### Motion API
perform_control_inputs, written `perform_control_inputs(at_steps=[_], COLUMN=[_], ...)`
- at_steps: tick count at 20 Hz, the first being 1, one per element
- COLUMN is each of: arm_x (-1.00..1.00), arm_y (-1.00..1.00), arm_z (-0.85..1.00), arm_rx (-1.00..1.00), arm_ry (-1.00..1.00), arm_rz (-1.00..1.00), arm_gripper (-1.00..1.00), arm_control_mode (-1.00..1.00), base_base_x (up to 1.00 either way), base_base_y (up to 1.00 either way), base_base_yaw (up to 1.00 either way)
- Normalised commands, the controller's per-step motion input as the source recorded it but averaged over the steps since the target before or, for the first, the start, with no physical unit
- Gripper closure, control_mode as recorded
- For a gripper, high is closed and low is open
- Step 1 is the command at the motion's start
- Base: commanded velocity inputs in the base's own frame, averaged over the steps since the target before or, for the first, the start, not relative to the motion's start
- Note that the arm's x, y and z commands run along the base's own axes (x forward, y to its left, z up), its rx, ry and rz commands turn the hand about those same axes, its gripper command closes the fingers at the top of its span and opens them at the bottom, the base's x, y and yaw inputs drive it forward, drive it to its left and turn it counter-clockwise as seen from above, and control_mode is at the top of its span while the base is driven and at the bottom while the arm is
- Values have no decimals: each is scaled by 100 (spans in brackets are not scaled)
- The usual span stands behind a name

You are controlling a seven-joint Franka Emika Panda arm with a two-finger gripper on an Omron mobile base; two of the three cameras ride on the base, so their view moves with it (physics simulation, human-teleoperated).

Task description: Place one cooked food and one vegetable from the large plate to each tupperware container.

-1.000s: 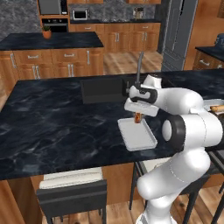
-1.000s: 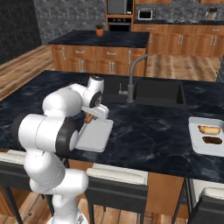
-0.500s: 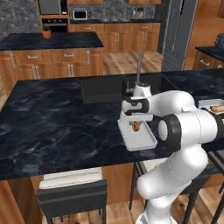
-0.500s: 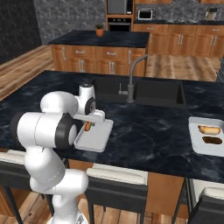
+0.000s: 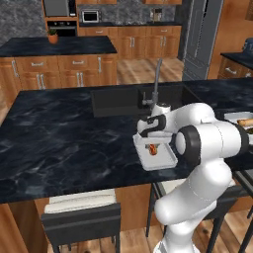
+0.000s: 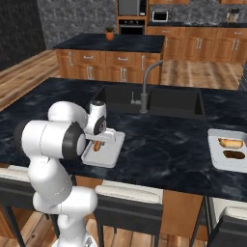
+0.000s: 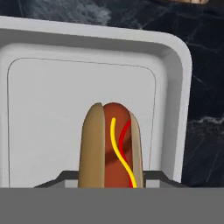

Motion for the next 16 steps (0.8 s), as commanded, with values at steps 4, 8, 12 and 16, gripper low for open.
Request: perform_control_inputs(at_steps=[4,8,12,16], arm_x=[0,9,35,26], arm_y=[1,6,8,21], arm_z=[-44,-26,-13,-35], arm_rx=[0,0,0,0], arm_ry=[-1,-1,0,4], arm_rz=[6,2,0,0], arm_gripper=[100,100,100,100], arm_control_mode=[-100,-100,-100,-100], base_base_x=[0,0,0,0], base_base_y=[0,0,0,0], base_base_yaw=[0,0,0,0])
